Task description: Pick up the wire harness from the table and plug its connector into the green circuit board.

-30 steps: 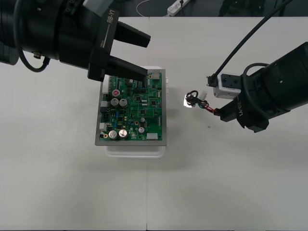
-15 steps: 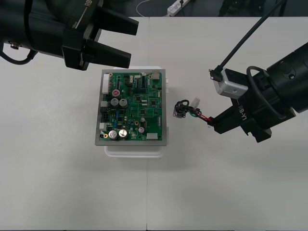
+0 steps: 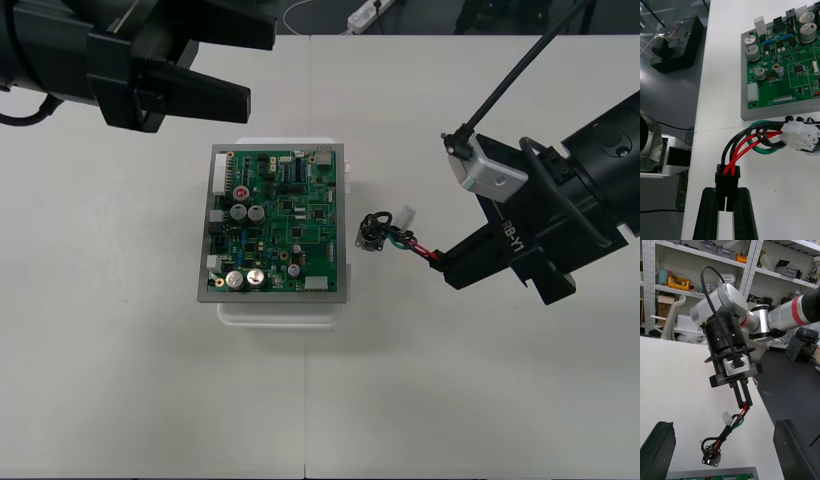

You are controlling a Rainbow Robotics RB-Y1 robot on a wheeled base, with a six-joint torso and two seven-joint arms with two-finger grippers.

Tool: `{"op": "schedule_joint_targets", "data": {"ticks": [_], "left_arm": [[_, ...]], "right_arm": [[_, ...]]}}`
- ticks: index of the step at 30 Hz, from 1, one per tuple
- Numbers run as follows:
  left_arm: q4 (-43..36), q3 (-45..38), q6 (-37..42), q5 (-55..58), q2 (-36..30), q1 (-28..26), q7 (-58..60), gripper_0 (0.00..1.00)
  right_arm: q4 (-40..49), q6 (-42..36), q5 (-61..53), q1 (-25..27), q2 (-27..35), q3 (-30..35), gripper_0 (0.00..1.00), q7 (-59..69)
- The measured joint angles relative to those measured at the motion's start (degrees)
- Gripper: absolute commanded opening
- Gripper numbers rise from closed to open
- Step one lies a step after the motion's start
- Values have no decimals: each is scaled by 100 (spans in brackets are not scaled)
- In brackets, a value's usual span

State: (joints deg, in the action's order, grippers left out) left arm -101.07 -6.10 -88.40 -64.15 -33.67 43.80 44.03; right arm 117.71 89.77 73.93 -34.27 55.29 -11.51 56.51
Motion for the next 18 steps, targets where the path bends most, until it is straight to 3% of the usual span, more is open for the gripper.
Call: {"op": "schedule_joint_targets", "data": {"ticks": [10,18], "left_arm": [[13,-181,-4,383,0,-114,-202,77],[13,-186,-6,597,-6,-373,-526,76]], "right_arm": [[-1,0,-989,0,38,2,0,1078],[-1,0,-1371,0,39,53,0,1105]]}}
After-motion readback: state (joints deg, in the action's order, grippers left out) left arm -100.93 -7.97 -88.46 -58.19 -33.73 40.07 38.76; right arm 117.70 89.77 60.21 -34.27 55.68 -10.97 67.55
